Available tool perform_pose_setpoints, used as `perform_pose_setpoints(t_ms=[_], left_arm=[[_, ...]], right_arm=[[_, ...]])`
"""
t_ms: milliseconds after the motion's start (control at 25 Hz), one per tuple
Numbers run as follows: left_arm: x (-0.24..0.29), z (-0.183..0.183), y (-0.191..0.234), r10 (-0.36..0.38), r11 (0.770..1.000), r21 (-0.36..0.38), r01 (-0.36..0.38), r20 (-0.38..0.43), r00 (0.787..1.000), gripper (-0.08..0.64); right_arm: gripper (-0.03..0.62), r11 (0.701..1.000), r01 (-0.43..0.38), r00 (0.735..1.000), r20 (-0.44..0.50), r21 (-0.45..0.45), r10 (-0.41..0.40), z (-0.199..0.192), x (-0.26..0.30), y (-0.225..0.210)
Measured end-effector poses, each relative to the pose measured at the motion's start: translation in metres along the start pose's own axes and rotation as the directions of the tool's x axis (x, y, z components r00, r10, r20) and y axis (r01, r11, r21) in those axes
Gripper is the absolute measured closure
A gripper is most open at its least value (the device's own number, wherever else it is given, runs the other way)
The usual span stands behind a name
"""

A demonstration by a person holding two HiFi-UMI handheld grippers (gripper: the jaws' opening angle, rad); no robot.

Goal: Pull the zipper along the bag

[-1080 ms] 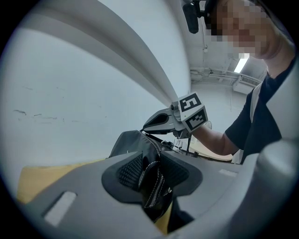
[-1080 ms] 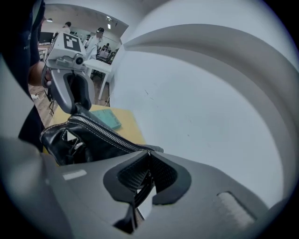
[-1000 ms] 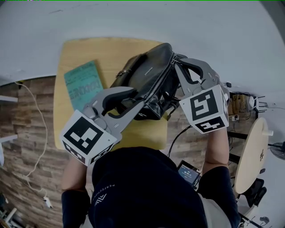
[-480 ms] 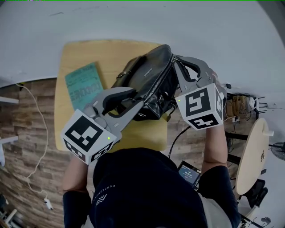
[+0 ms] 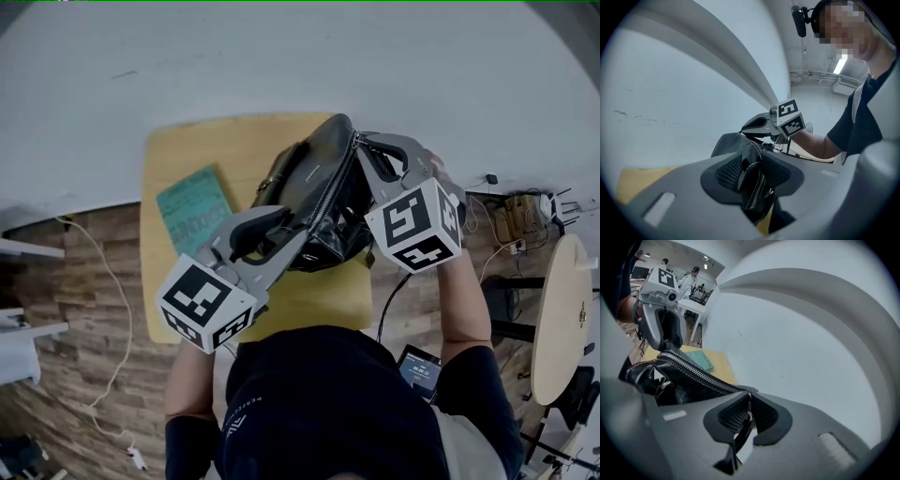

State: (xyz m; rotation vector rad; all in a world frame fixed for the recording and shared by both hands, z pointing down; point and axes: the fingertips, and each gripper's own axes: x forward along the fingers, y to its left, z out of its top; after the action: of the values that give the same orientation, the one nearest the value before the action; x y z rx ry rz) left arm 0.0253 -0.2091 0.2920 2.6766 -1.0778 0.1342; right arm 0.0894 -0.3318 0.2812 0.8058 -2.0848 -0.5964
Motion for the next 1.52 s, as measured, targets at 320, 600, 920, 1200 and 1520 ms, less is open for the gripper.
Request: perform_pose_setpoints(t_ms=[320, 600, 920, 1200, 1520], left_arm=[[-0.002, -0.002, 0.000, 0.014, 1.000, 0.019, -0.014, -0.003, 1.000, 0.407], [-0.007, 0.005, -0.002, 0.021, 1.000, 0.019, -0.022, 0.037, 0.999, 0.427], [-0.020, 0.010, 0.004, 0.102, 0.993, 0.054, -0.106, 0.078, 0.992, 0.462], [-0.038, 0.024, 0.011, 0.193, 0.980, 0.008, -0.197, 0.163, 0.967, 0.485], [-0.054, 0.031, 0.012, 0.260, 0.965, -0.019, -0.262, 0.217, 0.941, 0.517]], right_arm=[[0.537, 0.998, 0.017, 0.999, 0.039, 0.063, -0.020, -0.003, -0.002, 0.000], [0.537, 0.989, 0.034, 0.994, 0.094, 0.147, -0.048, -0.001, -0.016, -0.001], [0.562, 0.960, 0.065, 0.981, 0.159, 0.273, -0.112, 0.002, -0.039, 0.004], [0.574, 0.912, 0.105, 0.963, 0.187, 0.397, -0.193, 0.001, -0.068, 0.010], [0.589, 0.819, 0.124, 0.936, 0.208, 0.560, -0.285, -0.016, -0.100, 0.016]])
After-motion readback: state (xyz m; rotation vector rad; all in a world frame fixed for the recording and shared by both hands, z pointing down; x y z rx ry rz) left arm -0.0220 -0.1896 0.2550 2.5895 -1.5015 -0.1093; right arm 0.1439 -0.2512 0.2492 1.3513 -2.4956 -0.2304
